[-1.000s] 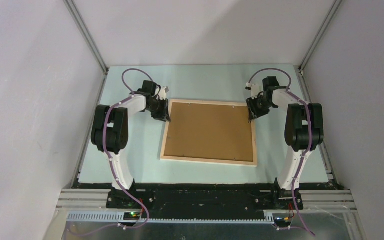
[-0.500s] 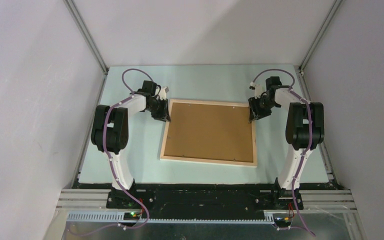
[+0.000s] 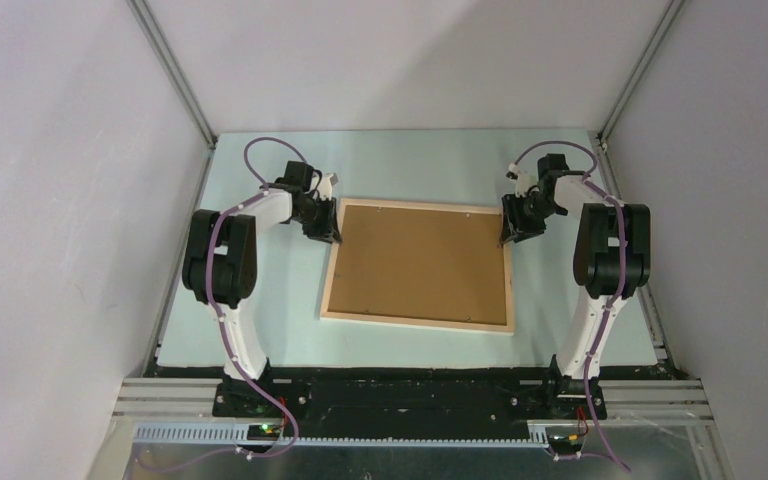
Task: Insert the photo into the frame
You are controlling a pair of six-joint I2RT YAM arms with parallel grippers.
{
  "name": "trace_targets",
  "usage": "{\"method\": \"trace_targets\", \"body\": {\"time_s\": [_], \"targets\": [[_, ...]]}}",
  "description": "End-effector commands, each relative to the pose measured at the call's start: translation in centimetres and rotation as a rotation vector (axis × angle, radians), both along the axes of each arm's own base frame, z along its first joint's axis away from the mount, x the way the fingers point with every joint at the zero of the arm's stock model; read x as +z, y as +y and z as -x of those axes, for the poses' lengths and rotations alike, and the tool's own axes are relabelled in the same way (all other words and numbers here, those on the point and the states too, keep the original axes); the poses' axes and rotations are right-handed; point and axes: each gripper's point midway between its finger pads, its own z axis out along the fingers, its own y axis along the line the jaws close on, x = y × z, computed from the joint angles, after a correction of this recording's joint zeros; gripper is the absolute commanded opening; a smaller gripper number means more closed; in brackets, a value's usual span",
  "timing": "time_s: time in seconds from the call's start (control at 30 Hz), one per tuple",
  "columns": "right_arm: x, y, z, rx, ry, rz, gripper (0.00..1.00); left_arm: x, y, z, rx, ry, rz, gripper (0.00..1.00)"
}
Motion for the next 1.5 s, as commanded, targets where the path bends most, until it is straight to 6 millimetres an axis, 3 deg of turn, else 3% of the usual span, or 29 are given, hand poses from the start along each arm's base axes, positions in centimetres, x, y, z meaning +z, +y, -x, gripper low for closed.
{"method": "trace_targets", "body": {"time_s": [0.0,0.4,0.83,1.47], "targets": [[-0.4,0.3,0.3,0.025,0.012,0.032,0.48,-1.6,-0.4,1.4,-0.023,0.071,0.012,0.0],[-0.4,0.3,0.6,0.115,-0.024,0.143,0.44,-1.6,-0.4,1.4,-0.023,0.071,0.012,0.0],[-1.0,0.1,0.6,0.026,0.017,0.072,0.43,-1.6,-0.4,1.4,-0.024,0.074,0.014,0.0],[-1.5,-0.5,1.1,0.189,-0.019,0.168,0.37,-1.6,-0.4,1.4,-0.024,0.076,0.019,0.0]]}}
